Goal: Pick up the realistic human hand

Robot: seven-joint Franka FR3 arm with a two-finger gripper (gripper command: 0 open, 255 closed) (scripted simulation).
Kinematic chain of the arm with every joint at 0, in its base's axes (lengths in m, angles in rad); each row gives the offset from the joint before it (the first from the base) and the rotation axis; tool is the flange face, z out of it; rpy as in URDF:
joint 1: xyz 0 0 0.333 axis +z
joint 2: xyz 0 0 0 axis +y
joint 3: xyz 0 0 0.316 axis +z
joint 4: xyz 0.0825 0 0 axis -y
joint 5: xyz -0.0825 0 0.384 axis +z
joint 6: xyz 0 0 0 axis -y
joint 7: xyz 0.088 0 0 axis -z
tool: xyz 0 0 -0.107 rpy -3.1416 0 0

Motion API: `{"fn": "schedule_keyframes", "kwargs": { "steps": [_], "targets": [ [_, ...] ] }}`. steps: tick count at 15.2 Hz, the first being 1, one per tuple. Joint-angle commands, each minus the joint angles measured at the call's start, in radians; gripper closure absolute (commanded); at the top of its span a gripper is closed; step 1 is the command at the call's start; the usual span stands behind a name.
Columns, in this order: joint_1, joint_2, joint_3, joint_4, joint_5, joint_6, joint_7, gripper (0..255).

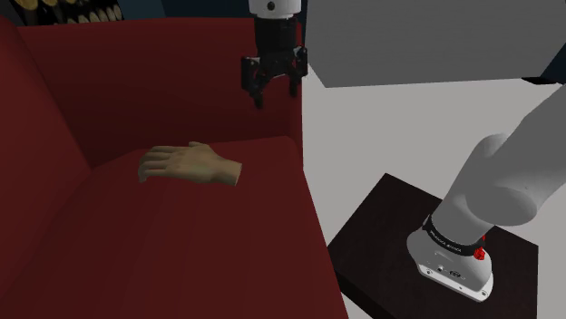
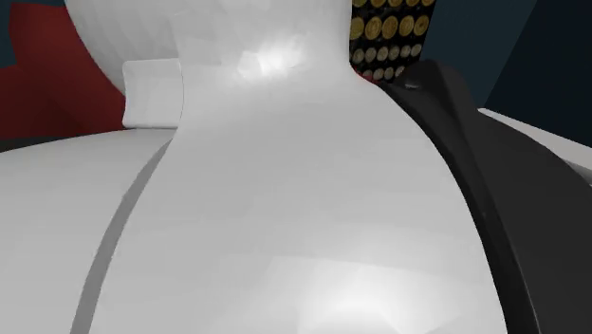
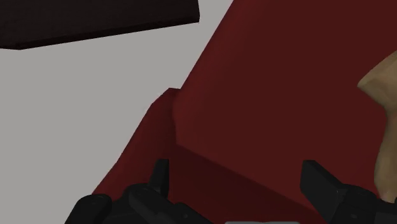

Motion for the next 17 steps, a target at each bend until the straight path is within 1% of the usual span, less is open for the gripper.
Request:
{"fn": "schedule_keyframes", "kwargs": {
  "steps": [1, 4, 7, 10, 13, 17],
  "targets": [
    [0.012, 0.085, 0.034, 0.078, -0.017, -0.006, 0.052, 0],
    [0.037, 0.208, 0.073, 0.194, -0.051, -0.021, 0.122, 0],
    [0.076, 0.342, 0.105, 0.328, -0.096, -0.047, 0.192, 0],
    [0.131, 0.486, 0.124, 0.488, -0.148, -0.089, 0.256, 0],
    [0.203, 0.634, 0.128, 0.673, -0.199, -0.148, 0.306, 0],
    [0.19, 0.616, 0.126, 0.593, -0.191, -0.085, 0.301, 0]
  ]
}}
